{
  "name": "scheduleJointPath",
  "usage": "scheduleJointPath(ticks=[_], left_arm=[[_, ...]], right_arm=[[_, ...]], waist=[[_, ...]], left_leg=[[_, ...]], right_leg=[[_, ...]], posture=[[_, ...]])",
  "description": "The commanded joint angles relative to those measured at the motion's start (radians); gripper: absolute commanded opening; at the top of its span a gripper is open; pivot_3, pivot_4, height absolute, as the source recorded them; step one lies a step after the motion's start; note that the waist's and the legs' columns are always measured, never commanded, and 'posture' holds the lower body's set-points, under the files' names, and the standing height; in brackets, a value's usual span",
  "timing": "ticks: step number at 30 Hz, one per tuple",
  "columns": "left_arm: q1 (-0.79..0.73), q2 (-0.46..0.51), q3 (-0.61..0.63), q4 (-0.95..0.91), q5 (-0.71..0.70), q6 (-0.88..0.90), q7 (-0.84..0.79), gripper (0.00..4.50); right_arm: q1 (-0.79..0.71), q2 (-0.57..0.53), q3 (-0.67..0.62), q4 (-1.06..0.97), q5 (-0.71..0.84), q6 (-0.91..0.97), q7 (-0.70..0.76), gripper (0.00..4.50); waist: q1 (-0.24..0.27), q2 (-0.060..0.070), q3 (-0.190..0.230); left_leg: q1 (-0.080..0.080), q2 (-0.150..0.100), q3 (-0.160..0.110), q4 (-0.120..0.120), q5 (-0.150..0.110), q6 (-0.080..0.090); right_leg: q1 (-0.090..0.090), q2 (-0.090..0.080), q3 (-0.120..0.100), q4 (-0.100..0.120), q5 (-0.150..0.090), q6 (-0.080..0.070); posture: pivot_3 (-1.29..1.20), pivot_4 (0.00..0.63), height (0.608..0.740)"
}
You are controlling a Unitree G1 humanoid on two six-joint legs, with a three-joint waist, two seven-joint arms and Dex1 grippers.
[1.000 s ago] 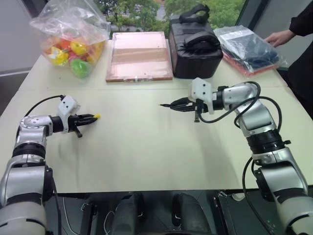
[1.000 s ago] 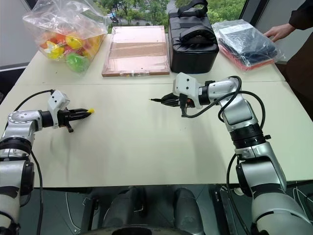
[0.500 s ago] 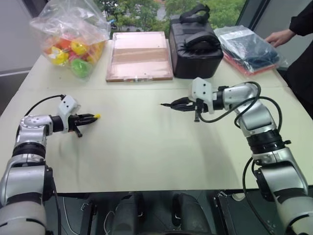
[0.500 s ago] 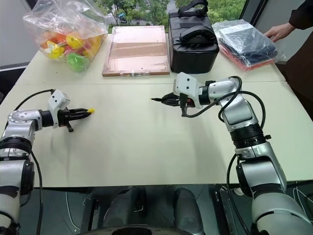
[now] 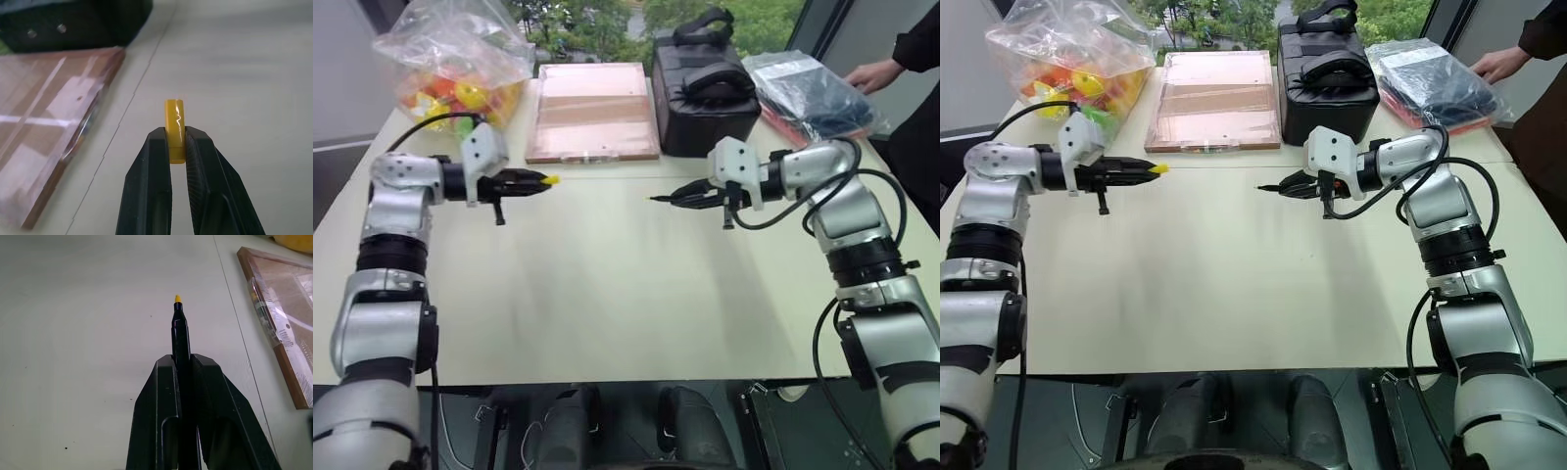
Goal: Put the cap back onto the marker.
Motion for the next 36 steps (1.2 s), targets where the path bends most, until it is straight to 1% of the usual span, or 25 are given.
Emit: scheduleJointPath(ticks=[1,10,20,26,36], left_arm=[[-0.021,-0.043,-0.021,-0.064,-0.035,0.009,-0.022,0.03],[-0.055,-0.115,-0.046,-0.031,-0.041,-0.012,-0.027,0.03],[-0.064,-0.183,-0.061,-0.038,-0.040,-0.011,-0.025,0.03],[-0.056,-0.192,-0.059,-0.062,-0.054,0.016,-0.030,0.03],[-0.030,-0.177,-0.066,-0.116,-0.066,0.052,-0.047,0.03]], right_arm=[[-0.049,0.018,-0.014,-0.034,0.019,0.000,-0.003,0.00],[-0.056,0.066,-0.015,-0.035,0.018,0.015,-0.033,0.00],[-0.050,0.089,-0.007,-0.040,0.017,0.023,-0.039,0.00],[-0.048,0.095,-0.003,-0.040,0.016,0.025,-0.041,0.00],[-0.046,0.103,0.000,-0.018,0.008,0.015,-0.049,0.00]], waist=[[0.000,0.000,0.000],[0.002,0.000,0.000],[0.001,0.000,0.000],[0.002,0.000,0.000],[0.001,0.000,0.000]], left_leg=[[0.000,0.000,0.000,0.000,0.000,0.000],[0.000,0.000,0.000,0.000,0.000,0.000],[0.000,0.000,0.000,0.000,0.000,0.000],[0.000,0.000,0.000,0.000,0.000,0.000],[0.000,0.000,0.000,0.000,0.000,0.000]], right_leg=[[0.000,0.000,0.000,0.000,0.000,0.000],[0.000,0.000,0.000,0.000,0.000,0.000],[0.000,0.000,0.000,0.000,0.000,0.000],[0.000,0.000,0.000,0.000,0.000,0.000],[0.000,0.000,0.000,0.000,0.000,0.000]], posture=[[0.00,0.150,0.740],[0.00,0.150,0.740],[0.00,0.150,0.740],[0.00,0.150,0.740],[0.00,0.150,0.740]])
